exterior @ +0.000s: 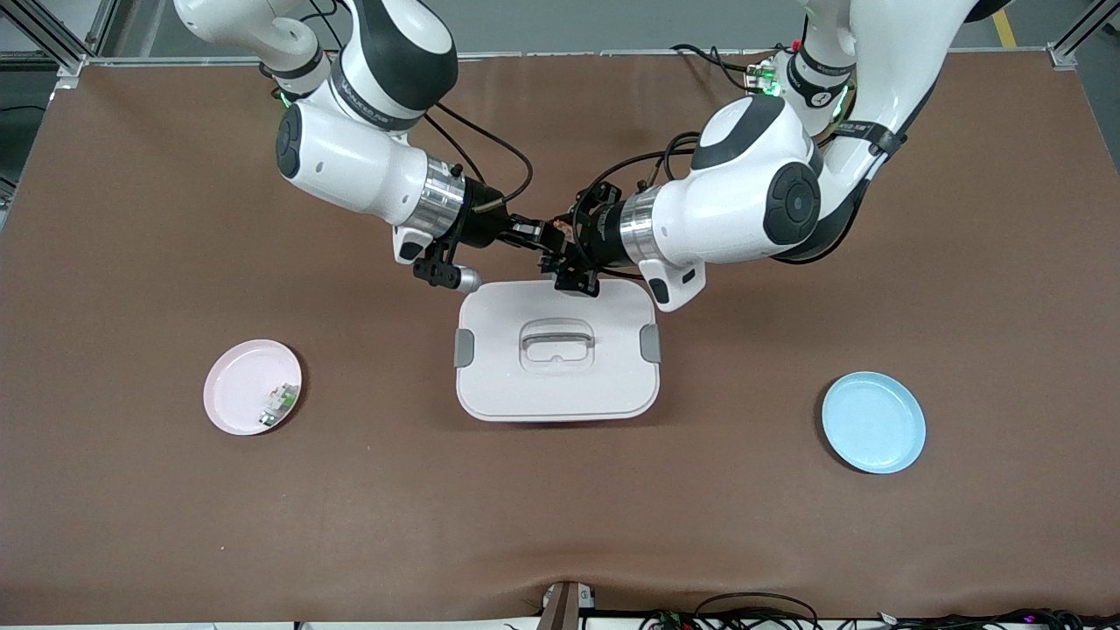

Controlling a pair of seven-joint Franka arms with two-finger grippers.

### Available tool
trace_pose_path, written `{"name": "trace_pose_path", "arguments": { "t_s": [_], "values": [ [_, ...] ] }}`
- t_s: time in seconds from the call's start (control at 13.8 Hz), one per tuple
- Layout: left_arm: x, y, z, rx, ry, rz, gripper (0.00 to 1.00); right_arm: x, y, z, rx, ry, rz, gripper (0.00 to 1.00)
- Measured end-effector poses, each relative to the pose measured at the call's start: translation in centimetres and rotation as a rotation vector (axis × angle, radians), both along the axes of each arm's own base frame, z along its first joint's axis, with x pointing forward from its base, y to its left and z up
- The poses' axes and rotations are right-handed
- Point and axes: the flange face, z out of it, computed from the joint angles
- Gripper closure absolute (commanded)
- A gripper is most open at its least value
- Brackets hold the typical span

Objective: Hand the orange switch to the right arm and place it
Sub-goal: 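Grasp the switch with the right gripper beside the left gripper, then open the left gripper and pull the right gripper away with the switch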

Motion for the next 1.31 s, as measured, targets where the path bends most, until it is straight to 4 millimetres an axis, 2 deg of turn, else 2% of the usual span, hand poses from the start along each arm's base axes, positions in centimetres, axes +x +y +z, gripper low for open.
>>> {"name": "trace_pose_path", "arguments": {
  "t_s": [0.58,0.8,0.94,1.09,1.31],
  "values": [
    [0.5,0.3,1.0,-0.014,-0.017,0.008,0.0,0.3,-0.2,0.2,0.002,-0.003,-0.006,1.0],
    [0.9,0.9,1.5,-0.027,-0.049,-0.01,0.0,0.9,-1.5,0.7,0.005,0.022,0.011,1.0],
    [1.2,1.4,1.7,-0.017,-0.081,-0.02,0.0,1.9,-3.9,1.8,0.014,0.019,0.056,1.0],
    [1.5,1.8,1.6,0.029,-0.131,-0.036,0.0,2.7,-7.3,3.1,-0.001,-0.023,0.142,1.0],
    [2.8,3.7,1.4,0.096,-0.23,-0.072,0.0,3.2,-12.8,4.2,-0.16,-0.138,0.326,1.0]
  ]
}}
